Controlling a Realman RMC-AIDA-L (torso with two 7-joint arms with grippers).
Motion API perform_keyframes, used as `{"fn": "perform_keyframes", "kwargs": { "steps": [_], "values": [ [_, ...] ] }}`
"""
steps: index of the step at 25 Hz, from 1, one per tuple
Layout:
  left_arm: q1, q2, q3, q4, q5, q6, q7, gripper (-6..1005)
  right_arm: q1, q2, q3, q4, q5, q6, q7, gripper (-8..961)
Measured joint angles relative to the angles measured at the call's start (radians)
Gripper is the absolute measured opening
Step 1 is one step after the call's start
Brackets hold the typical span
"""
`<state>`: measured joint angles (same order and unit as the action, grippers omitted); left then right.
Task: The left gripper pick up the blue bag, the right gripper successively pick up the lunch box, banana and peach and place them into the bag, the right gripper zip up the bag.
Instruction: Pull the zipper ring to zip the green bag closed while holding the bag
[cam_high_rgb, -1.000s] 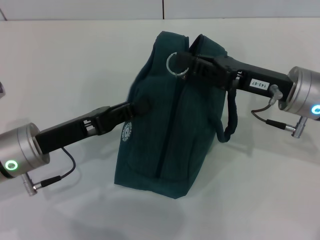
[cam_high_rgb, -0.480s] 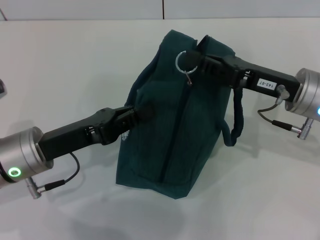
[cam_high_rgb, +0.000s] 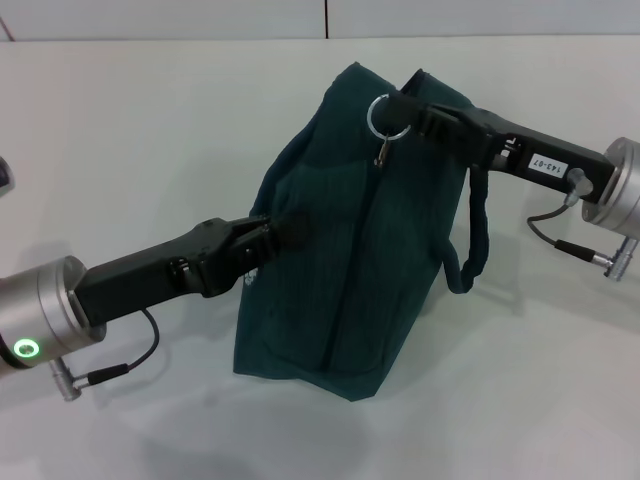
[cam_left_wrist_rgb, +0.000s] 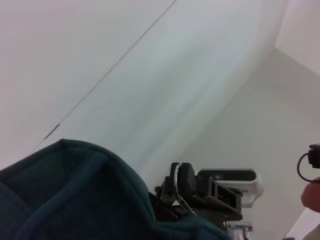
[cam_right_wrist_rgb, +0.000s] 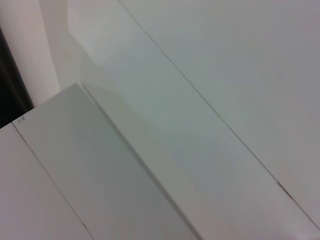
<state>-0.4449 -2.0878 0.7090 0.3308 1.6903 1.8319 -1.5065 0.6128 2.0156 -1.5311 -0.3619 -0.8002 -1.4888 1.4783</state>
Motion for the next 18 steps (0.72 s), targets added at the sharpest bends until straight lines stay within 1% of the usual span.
{"fn": "perform_keyframes", "kwargs": {
  "steps": [10, 18],
  "values": [
    [0.002, 0.002, 0.019, 0.005, 0.002, 0.001, 0.0, 55, -0.013, 0.0, 0.009, -0.001, 0.001, -0.006, 0.002, 39],
    [0.007, 0.003, 0.023, 0.005, 0.002, -0.003, 0.0, 55, -0.022, -0.002, 0.038, -0.003, 0.001, -0.012, 0.002, 40]
  ]
}}
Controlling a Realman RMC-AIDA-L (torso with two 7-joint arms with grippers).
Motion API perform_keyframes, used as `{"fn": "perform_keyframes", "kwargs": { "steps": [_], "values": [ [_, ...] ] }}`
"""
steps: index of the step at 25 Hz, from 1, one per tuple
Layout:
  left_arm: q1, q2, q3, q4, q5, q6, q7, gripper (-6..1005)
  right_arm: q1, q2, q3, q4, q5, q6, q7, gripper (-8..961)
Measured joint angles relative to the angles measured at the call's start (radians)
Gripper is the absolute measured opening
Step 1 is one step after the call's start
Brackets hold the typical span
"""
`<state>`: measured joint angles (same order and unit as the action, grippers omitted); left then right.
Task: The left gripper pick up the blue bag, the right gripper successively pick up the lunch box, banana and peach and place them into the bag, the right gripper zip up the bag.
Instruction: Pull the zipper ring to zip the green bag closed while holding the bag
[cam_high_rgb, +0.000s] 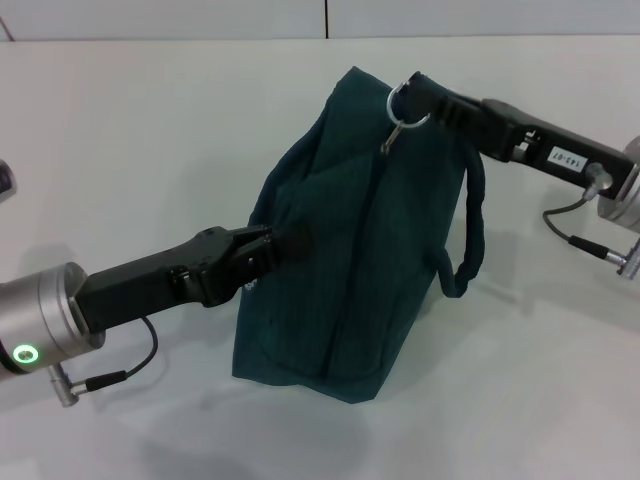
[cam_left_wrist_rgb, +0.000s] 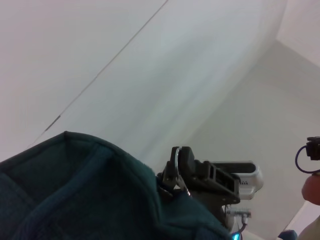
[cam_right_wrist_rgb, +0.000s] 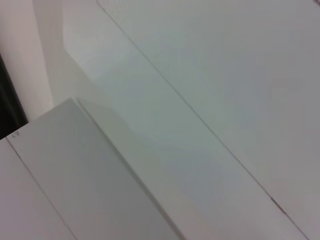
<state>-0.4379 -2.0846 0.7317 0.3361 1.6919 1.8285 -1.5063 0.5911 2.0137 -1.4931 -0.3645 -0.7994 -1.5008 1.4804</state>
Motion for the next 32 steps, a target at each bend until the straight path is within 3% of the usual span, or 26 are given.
{"fn": "perform_keyframes", "kwargs": {
  "steps": [20, 32],
  "values": [
    [-0.003, 0.003, 0.001, 0.003, 0.0, 0.005, -0.005, 56, -0.008, -0.01, 0.07, 0.003, -0.006, 0.013, -0.011, 43],
    [0.031, 0.005, -0.016, 0.005, -0.012, 0.014, -0.007, 56, -0.016, -0.007, 0.109, 0.003, -0.007, 0.097, -0.068, 44]
  ]
}}
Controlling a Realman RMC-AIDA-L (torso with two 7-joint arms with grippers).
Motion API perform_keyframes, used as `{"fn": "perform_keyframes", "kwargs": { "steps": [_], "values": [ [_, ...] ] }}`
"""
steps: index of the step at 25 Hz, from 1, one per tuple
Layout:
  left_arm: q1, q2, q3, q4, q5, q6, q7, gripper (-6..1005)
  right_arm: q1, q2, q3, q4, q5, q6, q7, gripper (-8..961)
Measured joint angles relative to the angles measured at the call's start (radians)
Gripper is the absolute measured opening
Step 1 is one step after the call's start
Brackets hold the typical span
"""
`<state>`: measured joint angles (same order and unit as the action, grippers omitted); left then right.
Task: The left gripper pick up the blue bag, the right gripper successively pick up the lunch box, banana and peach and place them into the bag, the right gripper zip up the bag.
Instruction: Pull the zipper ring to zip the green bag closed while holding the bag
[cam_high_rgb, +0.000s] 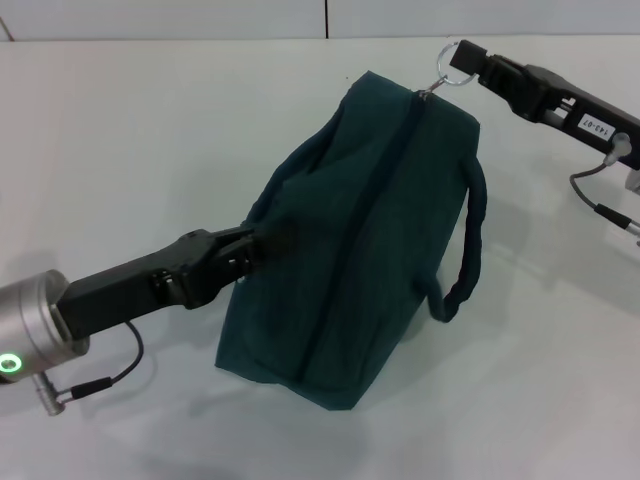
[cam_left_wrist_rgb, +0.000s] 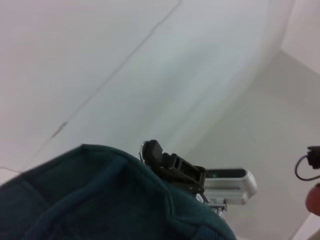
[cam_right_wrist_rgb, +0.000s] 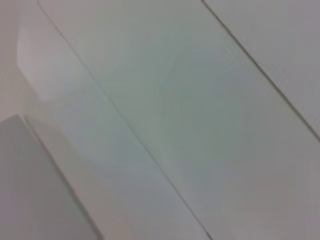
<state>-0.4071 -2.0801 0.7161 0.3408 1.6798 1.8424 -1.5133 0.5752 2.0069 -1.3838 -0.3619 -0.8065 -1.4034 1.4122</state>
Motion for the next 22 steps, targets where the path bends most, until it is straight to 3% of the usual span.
{"fn": "perform_keyframes", "kwargs": {
  "steps": [13, 22],
  "values": [
    [0.041, -0.005, -0.006, -0.009, -0.047, -0.015, 0.011, 56, 0.0, 0.003, 0.006, -0.009, -0.002, -0.005, -0.021, 46],
    [0.059, -0.003, -0.006, -0.015, -0.128, -0.013, 0.009, 148, -0.002, -0.001, 0.006, -0.011, -0.002, -0.021, -0.021, 47]
  ]
}}
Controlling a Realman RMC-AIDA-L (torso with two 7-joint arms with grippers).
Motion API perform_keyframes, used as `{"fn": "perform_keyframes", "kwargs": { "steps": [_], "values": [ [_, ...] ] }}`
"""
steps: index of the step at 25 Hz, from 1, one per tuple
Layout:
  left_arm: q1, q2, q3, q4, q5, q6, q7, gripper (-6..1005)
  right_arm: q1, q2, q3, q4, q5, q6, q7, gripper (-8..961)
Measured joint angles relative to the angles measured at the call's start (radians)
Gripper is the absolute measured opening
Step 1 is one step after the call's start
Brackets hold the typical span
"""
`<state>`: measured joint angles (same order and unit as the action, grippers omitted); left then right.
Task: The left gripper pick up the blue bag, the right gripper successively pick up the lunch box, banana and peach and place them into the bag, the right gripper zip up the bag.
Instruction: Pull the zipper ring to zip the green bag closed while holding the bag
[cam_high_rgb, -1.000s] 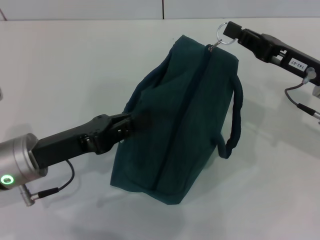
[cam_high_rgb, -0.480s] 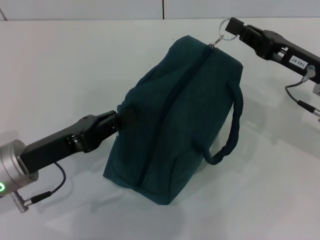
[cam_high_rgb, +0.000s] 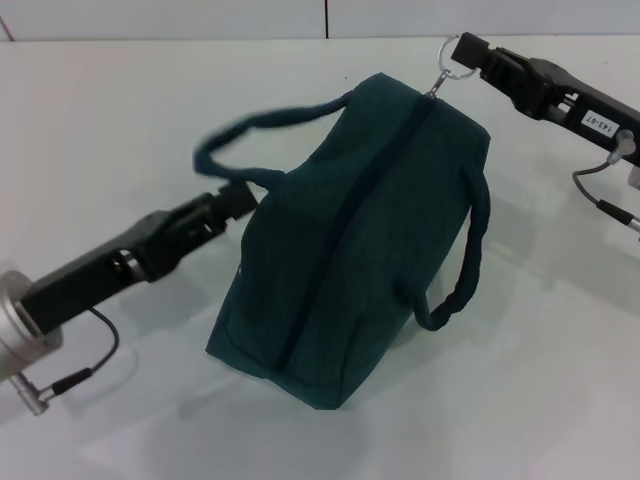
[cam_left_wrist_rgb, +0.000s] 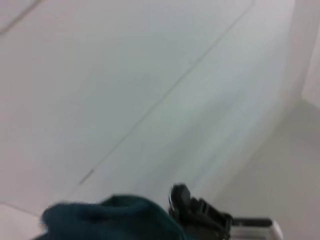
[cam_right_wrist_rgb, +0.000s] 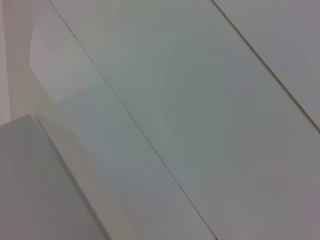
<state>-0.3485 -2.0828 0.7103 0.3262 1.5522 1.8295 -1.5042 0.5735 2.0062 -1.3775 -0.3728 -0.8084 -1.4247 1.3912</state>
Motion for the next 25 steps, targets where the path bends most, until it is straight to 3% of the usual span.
{"fn": "perform_keyframes", "kwargs": {
  "steps": [5, 6, 10, 15, 21, 25],
  "values": [
    [0.008, 0.008, 0.0, 0.005, -0.048, -0.001, -0.013, 281, 0.0, 0.0, 0.0, 0.002, 0.0, -0.011, 0.0, 47],
    [0.0, 0.033, 0.0, 0.01, -0.088, -0.032, -0.068, 307, 0.0, 0.001, 0.0, 0.003, 0.0, -0.015, 0.0, 48],
    [-0.026, 0.063, 0.005, 0.047, -0.076, -0.131, -0.204, 541, 0.0, 0.003, 0.0, 0.004, 0.0, -0.027, 0.0, 48],
    [-0.037, 0.085, 0.002, 0.093, -0.071, -0.231, -0.245, 772, -0.004, 0.003, 0.0, 0.003, 0.0, -0.033, 0.0, 49],
    [-0.052, 0.111, 0.002, 0.136, -0.067, -0.303, -0.256, 893, -0.007, 0.003, 0.0, 0.001, 0.001, -0.036, 0.001, 49],
    [-0.109, 0.125, 0.02, 0.166, 0.005, -0.298, -0.375, 892, -0.009, 0.003, 0.0, 0.001, 0.001, -0.037, 0.003, 50]
  ]
}}
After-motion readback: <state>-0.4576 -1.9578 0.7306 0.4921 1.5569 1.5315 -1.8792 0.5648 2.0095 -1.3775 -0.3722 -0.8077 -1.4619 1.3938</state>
